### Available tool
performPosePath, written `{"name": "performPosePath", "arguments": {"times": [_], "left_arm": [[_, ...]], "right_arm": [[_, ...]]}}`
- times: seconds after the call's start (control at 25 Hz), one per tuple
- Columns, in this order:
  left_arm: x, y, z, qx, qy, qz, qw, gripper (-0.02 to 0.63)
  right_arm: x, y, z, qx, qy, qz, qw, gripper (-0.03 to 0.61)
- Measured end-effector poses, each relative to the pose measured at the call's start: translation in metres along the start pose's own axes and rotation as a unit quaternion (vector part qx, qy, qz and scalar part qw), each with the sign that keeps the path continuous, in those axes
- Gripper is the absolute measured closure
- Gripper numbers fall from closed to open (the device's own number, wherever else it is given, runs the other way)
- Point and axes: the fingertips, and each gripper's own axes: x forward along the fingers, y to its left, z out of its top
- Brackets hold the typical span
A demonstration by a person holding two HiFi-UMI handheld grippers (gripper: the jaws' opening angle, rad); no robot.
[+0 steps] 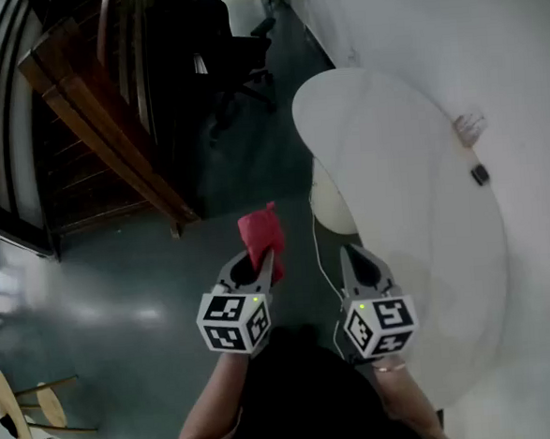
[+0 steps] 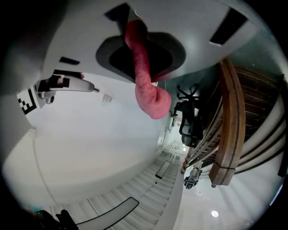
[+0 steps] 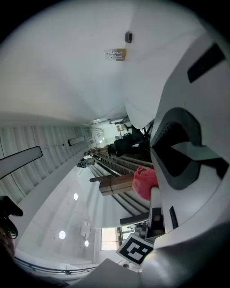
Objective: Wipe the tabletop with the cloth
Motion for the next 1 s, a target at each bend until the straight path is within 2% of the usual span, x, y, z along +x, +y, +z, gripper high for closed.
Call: {"name": "performPosePath", "arguments": {"times": [0.64,0.84,1.0], "left_arm": [[0.011,0.000,0.002,0.013,0.009,0.010,0.9998,0.558],[0.036,0.007,0.008,0.013,0.018,0.007,0.9997,0.559],[0.075,0.029,0.019,0.013,0.021,0.000,0.9997,0.559]], "right_arm": [[0.005,-0.027,0.010,0.029,-0.020,-0.035,0.999,0.577],[0.025,-0.040,0.011,0.044,-0.014,-0.047,0.998,0.577],[0.064,-0.051,0.017,0.042,-0.013,-0.053,0.998,0.577]]}}
